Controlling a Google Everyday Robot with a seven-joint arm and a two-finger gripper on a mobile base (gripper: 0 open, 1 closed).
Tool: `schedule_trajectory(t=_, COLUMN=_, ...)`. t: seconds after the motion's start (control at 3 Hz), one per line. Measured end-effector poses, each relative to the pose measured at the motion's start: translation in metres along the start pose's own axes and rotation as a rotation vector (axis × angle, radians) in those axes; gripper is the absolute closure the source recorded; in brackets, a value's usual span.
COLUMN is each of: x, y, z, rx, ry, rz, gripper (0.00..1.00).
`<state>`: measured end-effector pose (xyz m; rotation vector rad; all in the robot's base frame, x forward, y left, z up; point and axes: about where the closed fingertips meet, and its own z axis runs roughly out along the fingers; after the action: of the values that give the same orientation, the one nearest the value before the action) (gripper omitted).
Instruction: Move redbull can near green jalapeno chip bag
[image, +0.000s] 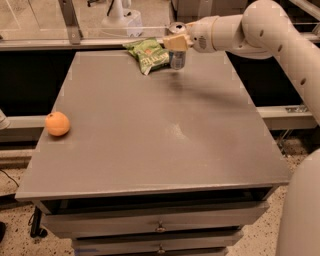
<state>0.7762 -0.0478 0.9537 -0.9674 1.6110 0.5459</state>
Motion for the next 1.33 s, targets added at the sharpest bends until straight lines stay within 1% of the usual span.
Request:
schedule_trajectory(t=0.33, x=0.012, y=-0.010, z=0.013, rx=0.017, ry=0.013, rz=0.023, gripper=1.00)
schedule_trajectory(t=0.67, x=0.021, y=-0.013, z=0.022, rx=0.020, ry=0.017, rz=0.042, gripper=1.00)
schedule_trajectory(t=1.0, x=0.026, y=-0.014, z=0.030, rx=0.017, ry=0.018, rz=0.060, gripper=0.84)
schedule_trajectory(t=1.33, x=0.031, y=-0.016, z=0.034, rx=0.019, ry=0.026, rz=0.072, gripper=0.60)
